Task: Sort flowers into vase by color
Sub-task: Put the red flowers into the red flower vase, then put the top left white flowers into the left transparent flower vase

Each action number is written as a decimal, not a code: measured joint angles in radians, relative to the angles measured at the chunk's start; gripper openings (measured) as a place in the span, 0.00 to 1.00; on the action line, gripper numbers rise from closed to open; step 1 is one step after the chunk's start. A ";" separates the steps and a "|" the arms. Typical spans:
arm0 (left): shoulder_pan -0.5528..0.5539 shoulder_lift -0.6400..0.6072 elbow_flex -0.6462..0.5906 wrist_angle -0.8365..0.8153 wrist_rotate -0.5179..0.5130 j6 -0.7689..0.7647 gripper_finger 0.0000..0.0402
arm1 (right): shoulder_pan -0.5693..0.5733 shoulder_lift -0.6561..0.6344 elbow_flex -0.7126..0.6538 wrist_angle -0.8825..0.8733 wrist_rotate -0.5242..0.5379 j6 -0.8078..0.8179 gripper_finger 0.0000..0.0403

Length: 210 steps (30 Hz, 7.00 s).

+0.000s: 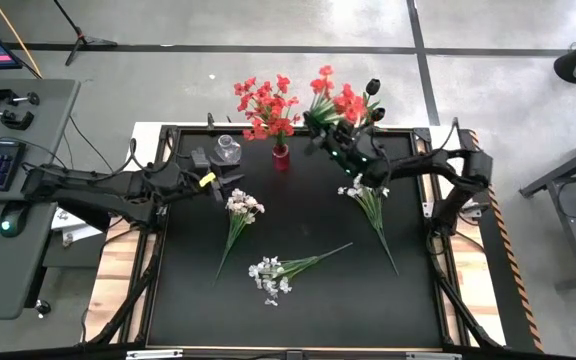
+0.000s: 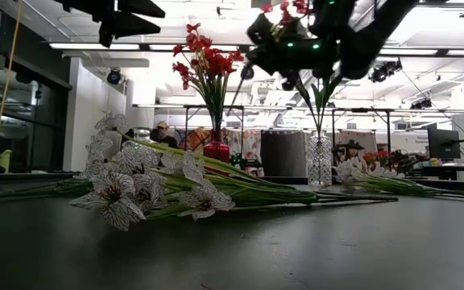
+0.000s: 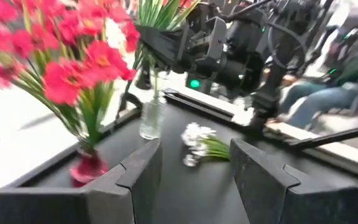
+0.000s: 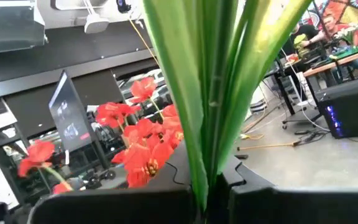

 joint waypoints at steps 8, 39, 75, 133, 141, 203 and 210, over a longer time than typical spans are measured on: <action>0.059 0.000 0.000 0.007 -0.013 0.102 0.44 | -0.026 0.091 0.169 -0.150 -0.001 -0.022 0.00; 0.074 0.000 0.000 0.007 -0.014 0.067 0.44 | -0.048 0.091 0.197 -0.314 -0.136 0.072 0.00; 0.074 0.000 0.001 0.006 -0.085 0.059 0.44 | -0.051 0.175 0.204 -0.188 -0.192 0.179 0.00; 0.074 -0.001 0.001 0.009 -0.149 0.095 0.44 | -0.017 0.158 0.204 -0.604 -0.284 0.035 0.32; 0.074 -0.036 0.002 0.052 -0.149 0.131 0.44 | -0.023 0.052 0.203 -0.822 -0.287 -0.006 0.57; -0.182 0.172 0.031 -0.668 0.334 -1.041 0.44 | -0.219 -0.651 0.204 -0.975 -0.328 -0.221 0.62; -0.232 0.417 0.037 -0.665 0.326 -1.155 0.44 | -0.219 -0.695 0.205 -1.067 -0.288 -0.226 0.62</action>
